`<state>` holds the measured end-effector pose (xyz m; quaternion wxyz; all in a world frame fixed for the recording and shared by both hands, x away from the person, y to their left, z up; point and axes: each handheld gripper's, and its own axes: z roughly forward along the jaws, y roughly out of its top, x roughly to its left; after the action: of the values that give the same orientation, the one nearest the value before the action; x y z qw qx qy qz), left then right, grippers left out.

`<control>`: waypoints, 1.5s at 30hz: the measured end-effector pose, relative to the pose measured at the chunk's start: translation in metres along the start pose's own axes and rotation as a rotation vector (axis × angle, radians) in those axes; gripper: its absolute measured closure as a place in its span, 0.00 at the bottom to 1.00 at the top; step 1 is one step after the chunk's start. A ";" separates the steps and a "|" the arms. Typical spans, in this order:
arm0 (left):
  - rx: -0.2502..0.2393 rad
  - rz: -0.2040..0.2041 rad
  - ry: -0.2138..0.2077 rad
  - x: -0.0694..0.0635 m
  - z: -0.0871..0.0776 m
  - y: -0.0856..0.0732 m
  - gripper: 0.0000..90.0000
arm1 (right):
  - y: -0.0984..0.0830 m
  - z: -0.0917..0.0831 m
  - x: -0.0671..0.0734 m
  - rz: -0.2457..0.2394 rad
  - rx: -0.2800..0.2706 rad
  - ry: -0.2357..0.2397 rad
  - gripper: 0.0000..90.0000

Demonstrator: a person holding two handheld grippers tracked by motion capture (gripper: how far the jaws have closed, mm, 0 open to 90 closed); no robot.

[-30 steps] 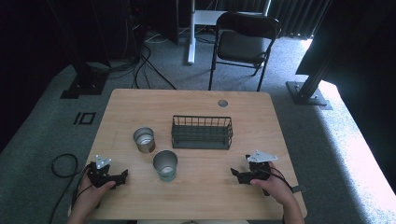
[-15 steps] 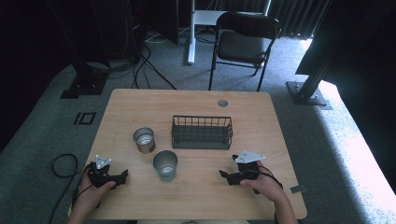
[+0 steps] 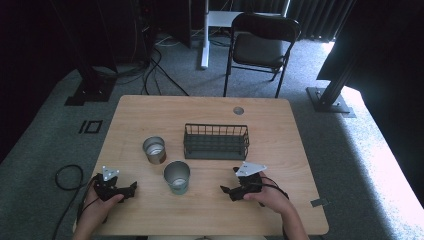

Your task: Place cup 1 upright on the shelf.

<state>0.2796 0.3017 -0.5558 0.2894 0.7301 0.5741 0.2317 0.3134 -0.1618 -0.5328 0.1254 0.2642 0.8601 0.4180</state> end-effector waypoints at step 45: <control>0.000 0.000 0.000 0.000 0.000 0.000 0.03 | 0.060 0.058 0.061 -0.117 -0.121 0.207 0.15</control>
<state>0.2796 0.3018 -0.5559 0.2894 0.7302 0.5739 0.2317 0.3086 -0.0591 -0.5214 0.0761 0.1608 0.8555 0.4862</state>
